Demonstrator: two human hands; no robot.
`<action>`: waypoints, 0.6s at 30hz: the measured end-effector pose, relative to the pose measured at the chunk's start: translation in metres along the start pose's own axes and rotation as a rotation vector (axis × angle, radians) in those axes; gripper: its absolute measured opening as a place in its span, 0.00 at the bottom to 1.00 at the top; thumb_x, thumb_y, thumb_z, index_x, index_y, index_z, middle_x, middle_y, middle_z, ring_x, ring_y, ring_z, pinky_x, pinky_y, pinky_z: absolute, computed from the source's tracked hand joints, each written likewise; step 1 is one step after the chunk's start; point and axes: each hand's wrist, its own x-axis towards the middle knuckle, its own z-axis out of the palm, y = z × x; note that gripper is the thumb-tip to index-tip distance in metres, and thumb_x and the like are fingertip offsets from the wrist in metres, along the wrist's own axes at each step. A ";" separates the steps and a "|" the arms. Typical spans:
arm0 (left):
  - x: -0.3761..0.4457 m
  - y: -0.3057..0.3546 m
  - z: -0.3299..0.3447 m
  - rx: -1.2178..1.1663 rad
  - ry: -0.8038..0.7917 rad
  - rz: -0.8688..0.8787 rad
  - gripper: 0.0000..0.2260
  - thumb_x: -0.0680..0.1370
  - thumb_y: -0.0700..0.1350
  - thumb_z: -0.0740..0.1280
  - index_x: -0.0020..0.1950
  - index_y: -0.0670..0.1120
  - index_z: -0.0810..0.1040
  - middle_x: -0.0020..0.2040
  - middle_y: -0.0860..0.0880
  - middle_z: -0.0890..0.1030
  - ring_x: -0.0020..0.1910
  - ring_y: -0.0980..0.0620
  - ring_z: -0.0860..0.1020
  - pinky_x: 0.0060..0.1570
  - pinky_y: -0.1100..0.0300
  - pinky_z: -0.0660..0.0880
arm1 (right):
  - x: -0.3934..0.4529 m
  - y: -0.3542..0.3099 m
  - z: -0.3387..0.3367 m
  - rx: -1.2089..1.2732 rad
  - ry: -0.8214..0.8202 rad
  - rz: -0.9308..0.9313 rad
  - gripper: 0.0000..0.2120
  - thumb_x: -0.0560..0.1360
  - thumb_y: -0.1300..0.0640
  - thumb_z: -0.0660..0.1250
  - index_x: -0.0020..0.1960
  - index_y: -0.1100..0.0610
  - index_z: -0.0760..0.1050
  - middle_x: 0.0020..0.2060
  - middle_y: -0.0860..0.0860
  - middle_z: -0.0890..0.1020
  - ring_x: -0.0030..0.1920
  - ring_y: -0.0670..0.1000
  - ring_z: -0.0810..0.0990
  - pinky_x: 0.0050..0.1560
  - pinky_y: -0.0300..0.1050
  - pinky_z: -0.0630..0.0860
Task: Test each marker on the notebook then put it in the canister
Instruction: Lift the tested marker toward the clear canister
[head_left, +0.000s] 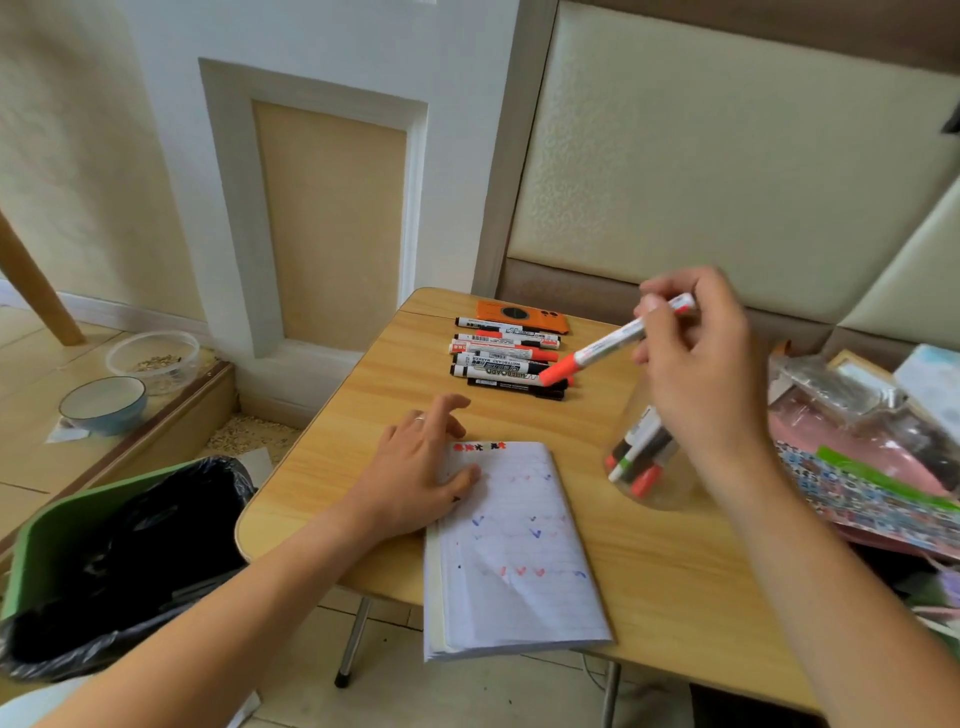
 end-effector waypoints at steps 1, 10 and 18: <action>0.000 0.000 0.001 0.024 -0.008 0.003 0.28 0.77 0.58 0.65 0.73 0.56 0.58 0.60 0.56 0.76 0.65 0.54 0.69 0.64 0.51 0.65 | 0.009 -0.002 -0.011 -0.069 0.031 -0.056 0.04 0.82 0.57 0.63 0.53 0.53 0.77 0.37 0.46 0.81 0.38 0.54 0.82 0.41 0.51 0.77; 0.003 0.001 0.005 0.100 -0.010 0.037 0.26 0.76 0.59 0.61 0.73 0.56 0.61 0.61 0.57 0.77 0.64 0.56 0.69 0.63 0.53 0.64 | 0.056 0.008 -0.063 -0.444 0.164 -0.184 0.08 0.80 0.63 0.60 0.52 0.61 0.77 0.49 0.57 0.83 0.49 0.59 0.77 0.51 0.47 0.66; 0.003 0.003 0.005 0.098 -0.016 0.027 0.25 0.78 0.56 0.64 0.73 0.55 0.61 0.62 0.56 0.77 0.64 0.55 0.70 0.64 0.53 0.63 | 0.035 0.032 -0.041 -0.546 -0.236 0.143 0.08 0.81 0.58 0.63 0.51 0.56 0.82 0.46 0.58 0.84 0.54 0.62 0.79 0.44 0.45 0.64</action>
